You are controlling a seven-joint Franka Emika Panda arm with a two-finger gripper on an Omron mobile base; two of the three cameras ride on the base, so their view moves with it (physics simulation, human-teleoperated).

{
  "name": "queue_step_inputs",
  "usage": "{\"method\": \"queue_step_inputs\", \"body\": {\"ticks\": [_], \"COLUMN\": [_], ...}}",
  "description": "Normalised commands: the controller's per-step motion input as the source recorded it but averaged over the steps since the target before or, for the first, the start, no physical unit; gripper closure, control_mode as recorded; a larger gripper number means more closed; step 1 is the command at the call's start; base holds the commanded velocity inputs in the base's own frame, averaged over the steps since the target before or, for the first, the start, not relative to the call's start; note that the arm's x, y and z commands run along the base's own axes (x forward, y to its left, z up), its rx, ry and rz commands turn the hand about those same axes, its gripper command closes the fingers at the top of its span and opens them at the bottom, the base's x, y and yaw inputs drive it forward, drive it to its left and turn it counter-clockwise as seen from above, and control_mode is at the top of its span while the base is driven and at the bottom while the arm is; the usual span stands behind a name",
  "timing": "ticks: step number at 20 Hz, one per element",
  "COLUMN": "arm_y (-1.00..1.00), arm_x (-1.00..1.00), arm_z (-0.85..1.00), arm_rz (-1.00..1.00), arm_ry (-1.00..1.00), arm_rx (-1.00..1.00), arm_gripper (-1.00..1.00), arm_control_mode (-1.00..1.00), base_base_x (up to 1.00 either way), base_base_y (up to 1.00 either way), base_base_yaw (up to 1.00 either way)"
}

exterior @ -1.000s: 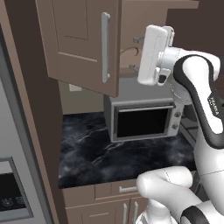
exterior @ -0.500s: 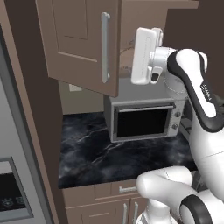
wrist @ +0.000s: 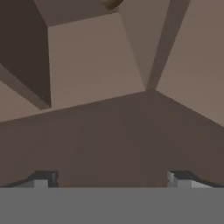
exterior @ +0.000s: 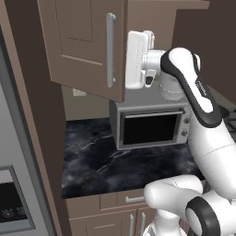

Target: Open the cabinet and move the ladle to the pot. Then close the cabinet.

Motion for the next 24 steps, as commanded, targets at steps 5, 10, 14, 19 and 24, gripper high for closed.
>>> {"method": "queue_step_inputs", "body": {"ticks": [5,10,14,19,24], "arm_y": [0.72,0.62,0.61,0.74,0.8], "arm_x": [0.0,0.0,0.0,0.0,-0.08], "arm_z": [-0.12,-0.18,-0.17,-0.1,0.0], "arm_rz": [0.0,0.0,0.01,0.0,0.0], "arm_ry": [0.08,0.09,0.11,0.03,0.0], "arm_rx": [0.03,0.15,0.24,0.13,0.01], "arm_gripper": [-1.0,-1.0,-1.0,-1.0,-1.0], "arm_control_mode": [-1.0,-1.0,-1.0,-1.0,-1.0], "base_base_x": [0.0,0.0,0.0,0.0,0.0], "base_base_y": [0.0,0.0,0.0,0.0,0.0], "base_base_yaw": [0.0,0.0,0.0,0.0,0.0]}}
